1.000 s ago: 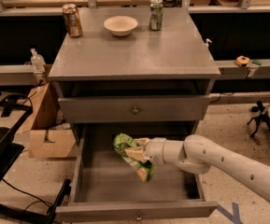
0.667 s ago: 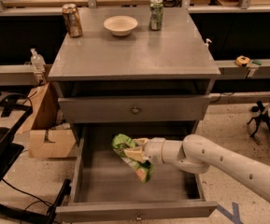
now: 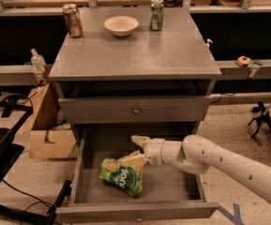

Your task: Place green rice chip bag into middle drawer

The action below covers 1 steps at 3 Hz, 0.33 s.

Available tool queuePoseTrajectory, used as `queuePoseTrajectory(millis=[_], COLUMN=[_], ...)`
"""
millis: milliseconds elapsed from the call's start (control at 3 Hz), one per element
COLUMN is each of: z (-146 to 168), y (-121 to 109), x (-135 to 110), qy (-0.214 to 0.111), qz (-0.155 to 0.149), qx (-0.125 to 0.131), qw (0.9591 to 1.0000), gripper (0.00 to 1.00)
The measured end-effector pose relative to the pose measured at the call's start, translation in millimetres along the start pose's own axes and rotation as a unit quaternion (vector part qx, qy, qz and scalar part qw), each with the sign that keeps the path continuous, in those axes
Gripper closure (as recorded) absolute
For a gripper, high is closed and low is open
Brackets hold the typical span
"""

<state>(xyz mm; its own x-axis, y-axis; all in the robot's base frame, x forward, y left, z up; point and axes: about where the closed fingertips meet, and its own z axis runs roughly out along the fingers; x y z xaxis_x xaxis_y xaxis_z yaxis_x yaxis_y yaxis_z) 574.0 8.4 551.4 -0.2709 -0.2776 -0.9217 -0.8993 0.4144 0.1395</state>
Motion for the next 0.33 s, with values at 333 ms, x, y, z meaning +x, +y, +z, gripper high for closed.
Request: queuePoseTrajectory(millis=[333], z=[0.7], y=[0.5], x=[-0.2], qy=[0.0], qz=[0.0], qx=[-0.001], qw=[1.0], gripper=[0.0])
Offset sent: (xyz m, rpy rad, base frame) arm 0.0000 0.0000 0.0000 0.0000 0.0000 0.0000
